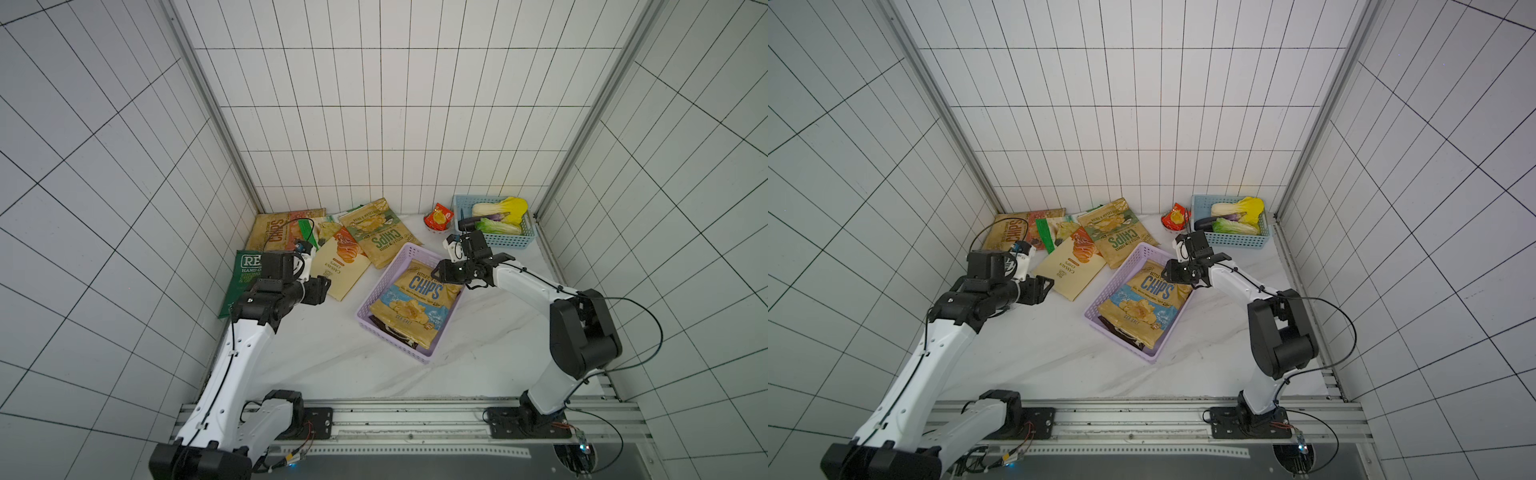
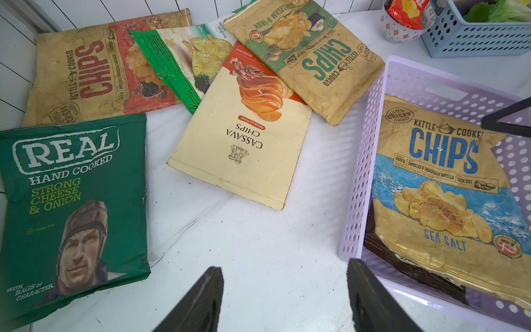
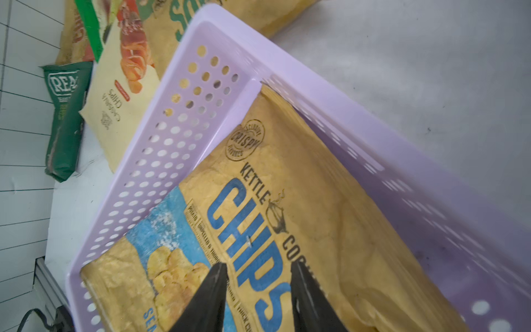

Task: Put the potato chips into the basket
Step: Place the potato chip in the basket.

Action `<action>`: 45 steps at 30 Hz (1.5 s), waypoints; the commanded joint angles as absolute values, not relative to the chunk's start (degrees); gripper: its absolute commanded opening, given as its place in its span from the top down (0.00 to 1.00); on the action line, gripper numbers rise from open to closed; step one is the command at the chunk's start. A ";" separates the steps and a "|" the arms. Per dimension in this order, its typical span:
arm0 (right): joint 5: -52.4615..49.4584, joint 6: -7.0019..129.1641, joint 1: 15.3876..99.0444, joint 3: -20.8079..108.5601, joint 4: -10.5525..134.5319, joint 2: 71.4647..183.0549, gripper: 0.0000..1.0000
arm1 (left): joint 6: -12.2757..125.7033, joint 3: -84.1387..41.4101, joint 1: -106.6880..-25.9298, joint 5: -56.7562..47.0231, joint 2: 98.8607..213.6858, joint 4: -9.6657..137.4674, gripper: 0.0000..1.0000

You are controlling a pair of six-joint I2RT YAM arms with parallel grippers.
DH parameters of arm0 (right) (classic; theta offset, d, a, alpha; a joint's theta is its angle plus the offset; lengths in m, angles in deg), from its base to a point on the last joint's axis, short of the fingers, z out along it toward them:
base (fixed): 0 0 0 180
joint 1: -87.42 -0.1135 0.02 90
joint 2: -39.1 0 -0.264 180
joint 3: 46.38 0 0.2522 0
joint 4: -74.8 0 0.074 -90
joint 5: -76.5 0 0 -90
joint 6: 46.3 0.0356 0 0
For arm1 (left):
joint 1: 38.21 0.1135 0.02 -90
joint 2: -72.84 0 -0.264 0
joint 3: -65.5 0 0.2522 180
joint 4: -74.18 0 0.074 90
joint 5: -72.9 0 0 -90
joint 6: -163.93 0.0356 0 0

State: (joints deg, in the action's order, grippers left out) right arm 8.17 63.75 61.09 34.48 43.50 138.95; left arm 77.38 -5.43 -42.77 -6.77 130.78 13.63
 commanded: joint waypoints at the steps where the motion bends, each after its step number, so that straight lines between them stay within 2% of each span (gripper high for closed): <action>1: 4.46 63.86 61.48 31.60 42.67 141.34 0.57 | 77.36 -5.13 -43.04 -6.79 130.85 15.32 0.33; 4: 3.05 62.80 61.63 31.95 41.48 141.40 0.52 | 77.36 -5.13 -43.12 -6.81 130.94 15.46 0.33; 9: 4.64 61.81 61.80 33.47 39.06 141.91 0.51 | 77.36 -4.95 -43.13 -6.90 130.85 15.54 0.33; 18: 7.69 58.44 58.09 35.90 37.07 131.28 0.50 | 79.78 -4.68 -43.30 -7.20 131.70 16.52 0.32; 22: 7.32 58.07 54.49 37.17 34.32 128.91 0.55 | 80.70 -5.08 -43.47 -8.29 133.16 16.70 0.32; 26: 8.21 59.90 47.72 34.65 34.34 126.98 0.66 | 80.02 -4.88 -43.48 -8.29 134.53 16.73 0.32; 28: 10.37 62.33 45.12 32.25 36.66 126.46 0.78 | 79.83 -4.45 -43.47 -7.40 134.94 16.97 0.32; 31: 13.05 65.17 42.86 29.11 39.26 126.93 0.90 | 80.39 -4.29 -43.46 -7.38 135.48 17.00 0.32; 35: 13.42 66.17 40.72 25.59 40.87 128.46 0.89 | 81.77 -4.61 -43.57 -8.10 136.53 17.00 0.31; 39: 13.52 66.68 40.05 23.66 42.68 129.71 0.87 | 83.35 -5.59 -43.87 -10.05 139.07 16.92 0.17; 45: 6.80 64.41 40.05 24.48 41.53 125.34 0.85 | 84.20 -7.30 -44.92 -17.32 145.33 16.47 0.16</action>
State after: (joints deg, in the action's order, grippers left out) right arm 11.27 65.72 40.46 24.46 41.12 129.03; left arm 83.65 -5.27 -44.58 -11.82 142.95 15.64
